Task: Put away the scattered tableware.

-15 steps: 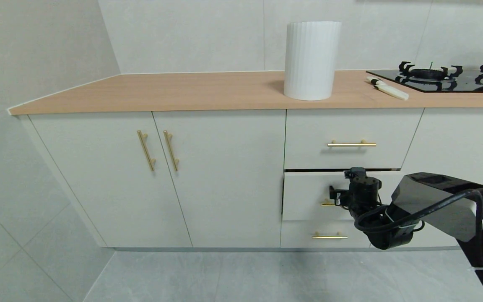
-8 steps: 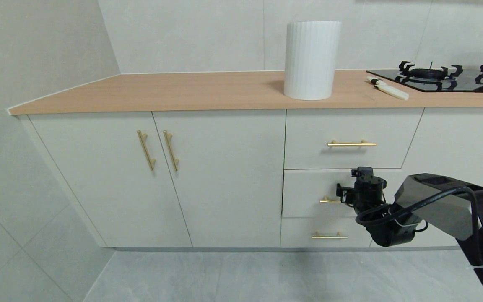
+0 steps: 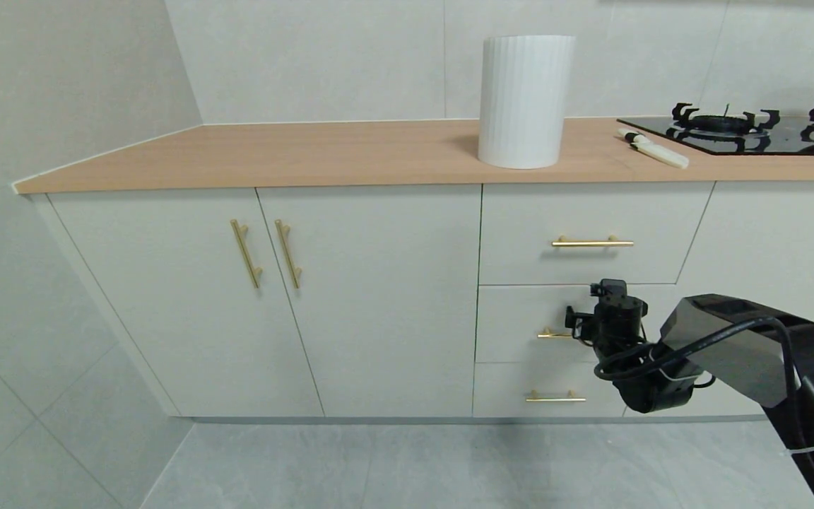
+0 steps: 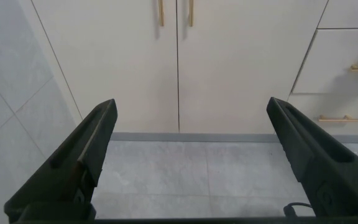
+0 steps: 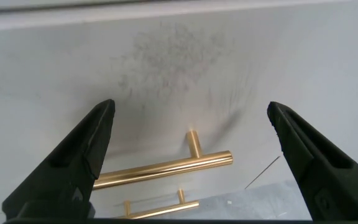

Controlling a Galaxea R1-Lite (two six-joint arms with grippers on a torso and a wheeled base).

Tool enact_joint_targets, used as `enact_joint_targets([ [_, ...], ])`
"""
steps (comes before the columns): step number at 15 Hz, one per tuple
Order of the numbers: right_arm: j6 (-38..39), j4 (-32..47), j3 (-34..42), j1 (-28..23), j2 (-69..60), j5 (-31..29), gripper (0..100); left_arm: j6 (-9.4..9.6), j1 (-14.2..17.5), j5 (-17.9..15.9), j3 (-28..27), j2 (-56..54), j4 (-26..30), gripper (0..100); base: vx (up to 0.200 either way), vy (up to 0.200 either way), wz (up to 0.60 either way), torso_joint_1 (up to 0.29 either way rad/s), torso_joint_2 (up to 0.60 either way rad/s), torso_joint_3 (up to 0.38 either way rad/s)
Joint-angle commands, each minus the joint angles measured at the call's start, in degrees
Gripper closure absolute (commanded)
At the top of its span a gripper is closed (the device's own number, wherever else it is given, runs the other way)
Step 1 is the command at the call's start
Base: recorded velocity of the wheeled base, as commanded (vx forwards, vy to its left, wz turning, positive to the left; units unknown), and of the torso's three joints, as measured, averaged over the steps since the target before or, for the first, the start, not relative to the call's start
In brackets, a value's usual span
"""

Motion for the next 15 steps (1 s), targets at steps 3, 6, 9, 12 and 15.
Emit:
enact_joint_targets([
  [3, -0.09, 0.23, -2.44, -0.06, 0.83, -0.21, 0, -0.02, 0.01, 0.02, 0.0, 0.02, 0.0, 0, 0.0, 0.0, 0.0, 0.0, 0.0, 0.0],
  [6, -0.09, 0.05, -2.35, -0.06, 0.65, -0.73, 0, -0.02, 0.01, 0.02, 0.0, 0.02, 0.0, 0, 0.0, 0.0, 0.0, 0.0, 0.0, 0.0],
  [9, -0.09, -0.83, 2.66, -0.06, -3.83, -2.49, 0, -0.02, 0.01, 0.02, 0.0, 0.02, 0.0, 0, 0.0, 0.0, 0.0, 0.0, 0.0, 0.0],
  [12, -0.01, -3.2, 20.33, 0.38, -18.07, -1.7, 0, -0.02, 0.01, 0.02, 0.0, 0.02, 0.0, 0, 0.0, 0.0, 0.0, 0.0, 0.0, 0.0],
  [15, 0.17, -6.1, 37.29, 4.51, -31.17, -1.35, 0, -0.02, 0.01, 0.02, 0.0, 0.02, 0.0, 0, 0.0, 0.0, 0.0, 0.0, 0.0, 0.0],
])
